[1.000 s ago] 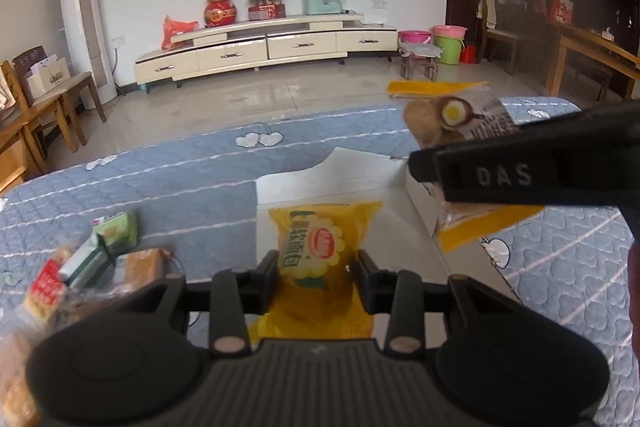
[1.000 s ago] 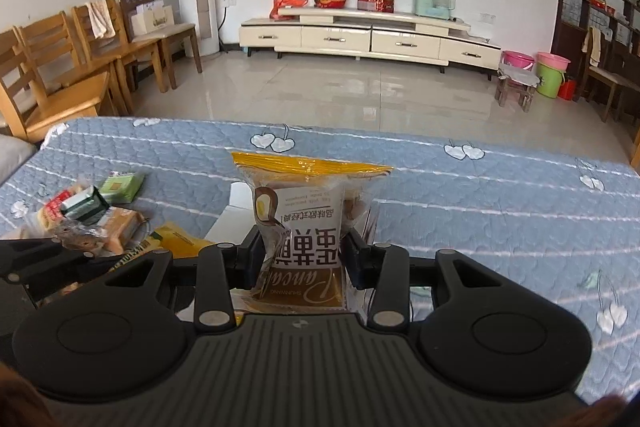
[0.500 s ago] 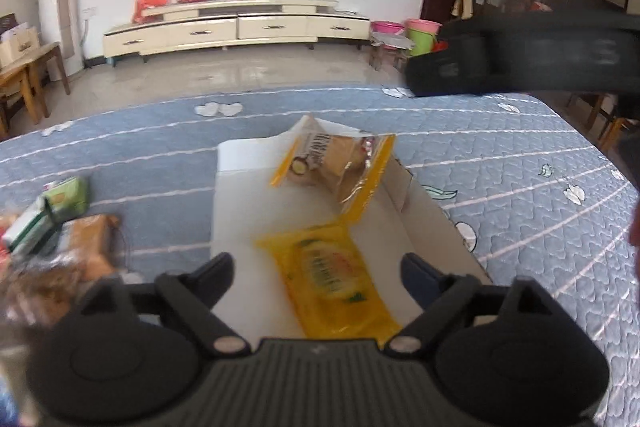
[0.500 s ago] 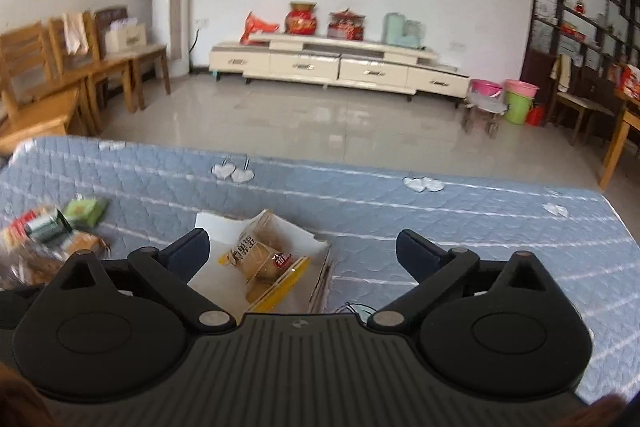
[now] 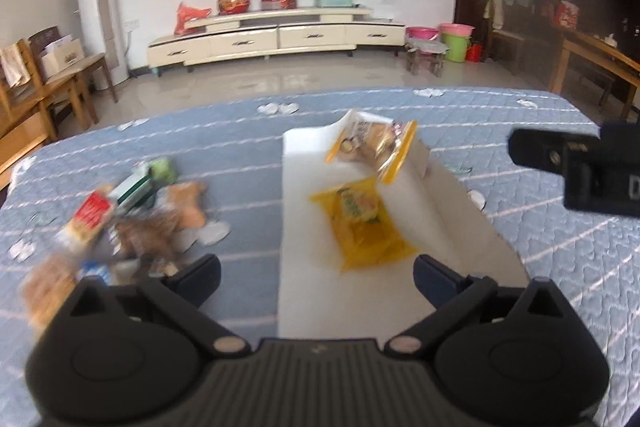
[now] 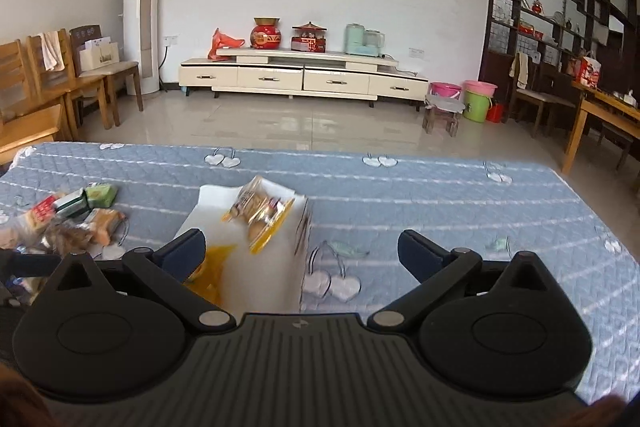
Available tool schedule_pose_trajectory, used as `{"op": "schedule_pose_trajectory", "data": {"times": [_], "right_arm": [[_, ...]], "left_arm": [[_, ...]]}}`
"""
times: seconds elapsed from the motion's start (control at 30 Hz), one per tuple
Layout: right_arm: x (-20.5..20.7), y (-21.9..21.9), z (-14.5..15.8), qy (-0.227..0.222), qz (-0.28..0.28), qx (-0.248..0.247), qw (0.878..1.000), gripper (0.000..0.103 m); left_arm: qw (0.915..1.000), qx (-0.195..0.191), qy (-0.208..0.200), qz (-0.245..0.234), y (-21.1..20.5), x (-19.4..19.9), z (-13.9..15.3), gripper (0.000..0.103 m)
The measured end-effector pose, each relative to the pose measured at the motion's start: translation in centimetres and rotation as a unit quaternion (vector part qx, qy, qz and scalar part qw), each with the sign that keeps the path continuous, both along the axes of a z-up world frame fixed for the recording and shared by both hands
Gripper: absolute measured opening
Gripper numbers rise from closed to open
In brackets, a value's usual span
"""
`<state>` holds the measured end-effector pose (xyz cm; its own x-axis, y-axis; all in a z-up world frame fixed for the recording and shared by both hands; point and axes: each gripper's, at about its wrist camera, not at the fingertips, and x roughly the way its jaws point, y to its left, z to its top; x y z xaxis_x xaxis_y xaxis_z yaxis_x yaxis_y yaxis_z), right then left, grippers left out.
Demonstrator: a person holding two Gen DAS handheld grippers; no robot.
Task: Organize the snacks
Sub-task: 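Open both tools and withdraw from the tray toward the snack pile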
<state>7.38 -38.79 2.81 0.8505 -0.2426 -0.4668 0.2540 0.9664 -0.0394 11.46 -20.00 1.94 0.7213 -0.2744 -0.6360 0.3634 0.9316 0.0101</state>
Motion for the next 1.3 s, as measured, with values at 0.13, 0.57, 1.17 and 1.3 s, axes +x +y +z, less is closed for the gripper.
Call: {"op": "schedule_pose_trajectory", "data": {"times": [0.13,0.57,1.17,1.3], "right_arm": [[-1.2,1.3,-0.6,0.013,-0.013,-0.003,1.0,0.103],[-3.5,4.7,-1.2,0.016,0.001,-0.003,1.0,0.103],[-4.7,8.3,-1.7,0.032,0.043,0.011,0.999,0.103],[-4.7,8.8,-1.7,0.035,0.055,0.015,0.998,0.103]], "left_arm": [[0.9999,0.005,-0.004,0.014,1.6,-1.1,0.2,0.102],[0.9984,0.012,-0.027,0.048,5.9,-3.3,0.5,0.102],[0.9954,0.009,-0.035,0.089,10.1,-3.9,0.4,0.102],[0.9948,0.011,-0.036,0.094,10.9,-3.9,0.2,0.102]]}}
